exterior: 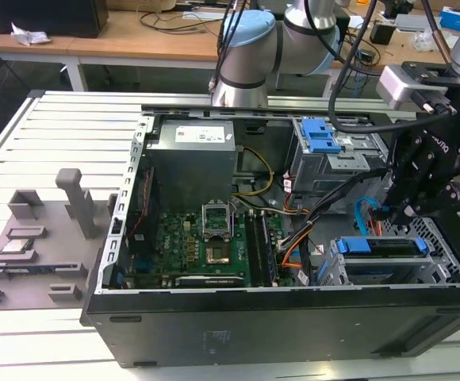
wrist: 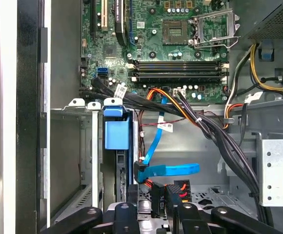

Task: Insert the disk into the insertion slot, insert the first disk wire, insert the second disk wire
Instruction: 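Insert the first disk wire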

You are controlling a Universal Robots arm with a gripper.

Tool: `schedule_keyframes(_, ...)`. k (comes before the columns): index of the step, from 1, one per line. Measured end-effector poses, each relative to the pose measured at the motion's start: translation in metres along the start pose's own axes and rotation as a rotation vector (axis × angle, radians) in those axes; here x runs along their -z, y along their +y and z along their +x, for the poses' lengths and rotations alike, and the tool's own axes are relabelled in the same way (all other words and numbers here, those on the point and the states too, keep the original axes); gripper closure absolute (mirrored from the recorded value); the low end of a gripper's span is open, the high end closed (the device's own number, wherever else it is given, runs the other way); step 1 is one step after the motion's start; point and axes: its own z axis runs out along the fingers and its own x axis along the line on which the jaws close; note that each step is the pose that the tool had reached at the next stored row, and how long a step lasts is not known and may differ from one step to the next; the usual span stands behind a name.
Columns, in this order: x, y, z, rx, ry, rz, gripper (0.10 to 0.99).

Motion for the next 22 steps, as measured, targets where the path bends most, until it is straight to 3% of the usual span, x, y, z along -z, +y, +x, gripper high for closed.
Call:
schedule_keyframes(1,0.0,0.0,0.0,0.0,0.0001,0.0,0.737)
schedule_keyframes(4,0.0,0.0,0.0,0.0,0.0002,0.0,0.918)
schedule_keyframes(7,-0.0001,0.0,0.0011,0.0,0.0003,0.0,0.918)
schedule_keyframes(9,-0.0008,-0.0004,0.0172,0.0,0.001,0.0,0.918)
schedule_keyframes(10,-0.0013,-0.0004,0.0194,0.0,0.0013,0.0,0.918)
schedule_keyframes(15,-0.0093,-0.0049,0.021,0.0,0.0057,0.0,0.918)
schedule_keyframes(22,-0.0137,-0.0064,0.0223,0.0,0.0079,0.0,0.918)
